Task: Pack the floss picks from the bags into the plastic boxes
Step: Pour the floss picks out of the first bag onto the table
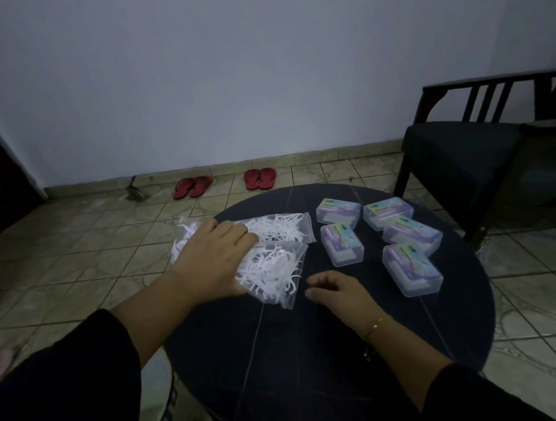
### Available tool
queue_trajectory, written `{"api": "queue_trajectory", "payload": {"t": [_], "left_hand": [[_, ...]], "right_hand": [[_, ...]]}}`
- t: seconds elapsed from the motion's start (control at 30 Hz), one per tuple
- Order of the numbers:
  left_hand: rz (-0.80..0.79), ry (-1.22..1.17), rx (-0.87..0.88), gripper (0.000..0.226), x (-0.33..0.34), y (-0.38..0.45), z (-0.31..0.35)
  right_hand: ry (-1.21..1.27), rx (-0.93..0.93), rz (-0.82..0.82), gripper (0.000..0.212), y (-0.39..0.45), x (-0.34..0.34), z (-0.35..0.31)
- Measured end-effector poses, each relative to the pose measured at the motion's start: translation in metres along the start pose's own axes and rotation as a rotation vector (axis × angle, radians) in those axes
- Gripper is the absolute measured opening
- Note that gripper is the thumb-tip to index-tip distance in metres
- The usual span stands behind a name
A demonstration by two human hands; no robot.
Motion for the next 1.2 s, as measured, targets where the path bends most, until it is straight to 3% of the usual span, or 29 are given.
{"api": "queue_trajectory", "payload": {"t": [0.07, 0.2, 0.33, 0.43, 0.6, 0.73, 0.83, 1.07, 1.2], "left_hand": [[-0.01, 0.024, 0.009, 0.077, -0.003, 0.002, 0.002], [-0.03, 0.057, 0.028, 0.079, -0.005, 0.005, 0.009], [-0.067, 0.084, 0.01, 0.084, -0.002, 0.003, 0.007], [-0.08, 0.088, 0.0, 0.084, -0.003, 0.002, 0.004], [-0.095, 0.086, 0.0, 0.084, -0.003, 0.005, 0.006], [-0.087, 0.097, 0.005, 0.083, -0.005, 0.008, 0.009], [-0.08, 0.12, 0.005, 0.086, -0.008, 0.008, 0.008], [-0.147, 0.172, -0.04, 0.092, -0.01, 0.005, -0.007], [-0.155, 0.193, -0.046, 0.091, -0.014, 0.006, -0.005]], "right_hand": [[0.022, -0.057, 0.004, 0.018, -0.001, -0.001, -0.008], [0.006, -0.109, 0.003, 0.003, 0.001, 0.002, -0.017], [-0.104, -0.1, 0.07, 0.016, 0.006, -0.008, -0.008], [-0.114, -0.063, 0.095, 0.011, 0.01, -0.016, 0.003], [-0.105, -0.066, 0.052, 0.032, 0.016, -0.003, 0.002], [-0.091, -0.092, 0.044, 0.008, 0.018, 0.003, -0.005], [-0.131, -0.118, 0.05, 0.019, 0.02, 0.001, -0.005], [-0.156, -0.011, 0.105, 0.019, 0.019, -0.021, 0.012], [-0.23, -0.022, 0.075, 0.046, 0.019, -0.01, 0.007]]}}
Point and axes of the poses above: each hand's wrist, its own y-axis towards the middle knuckle, its own x-axis out of the palm, z = x × y, the point moved 9 cm from there along y, towards the middle knuckle, and after that the axes turned 2 degrees about x, right-handed, at the moved point
